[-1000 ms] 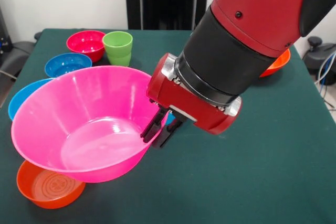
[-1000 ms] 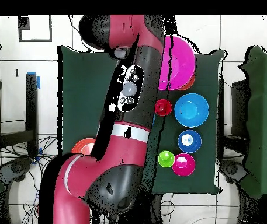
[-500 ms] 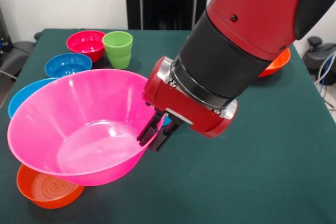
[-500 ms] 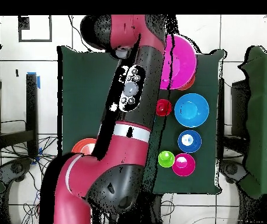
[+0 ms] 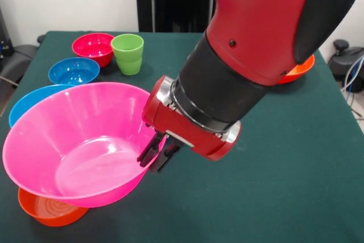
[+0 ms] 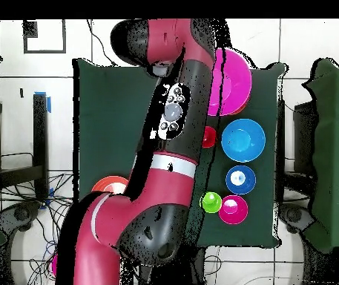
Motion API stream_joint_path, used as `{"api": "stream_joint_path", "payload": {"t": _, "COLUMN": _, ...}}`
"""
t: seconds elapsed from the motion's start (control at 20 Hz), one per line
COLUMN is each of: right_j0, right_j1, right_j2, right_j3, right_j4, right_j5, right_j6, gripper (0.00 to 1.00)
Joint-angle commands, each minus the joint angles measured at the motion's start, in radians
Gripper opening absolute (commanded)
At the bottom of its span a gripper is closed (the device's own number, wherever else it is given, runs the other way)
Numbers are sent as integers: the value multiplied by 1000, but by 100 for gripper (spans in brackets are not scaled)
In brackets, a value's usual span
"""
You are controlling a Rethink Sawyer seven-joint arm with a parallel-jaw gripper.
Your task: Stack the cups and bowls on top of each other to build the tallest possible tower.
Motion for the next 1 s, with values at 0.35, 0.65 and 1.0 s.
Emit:
{"api": "stream_joint_path", "payload": {"t": 0.35, "right_j0": -51, "right_j1": 39, "right_j2": 41, "right_j3": -28, "right_j4": -84, "right_j5": -85, "right_j6": -314, "gripper": 0}}
{"api": "stream_joint_path", "payload": {"t": 0.65, "right_j0": -67, "right_j1": 58, "right_j2": 20, "right_j3": -65, "right_j4": -78, "right_j5": -86, "right_j6": -327, "gripper": 0}}
{"api": "stream_joint_path", "payload": {"t": 1.0, "right_j0": -75, "right_j1": 44, "right_j2": 22, "right_j3": -56, "right_j4": -78, "right_j5": -92, "right_j6": -369, "gripper": 0}}
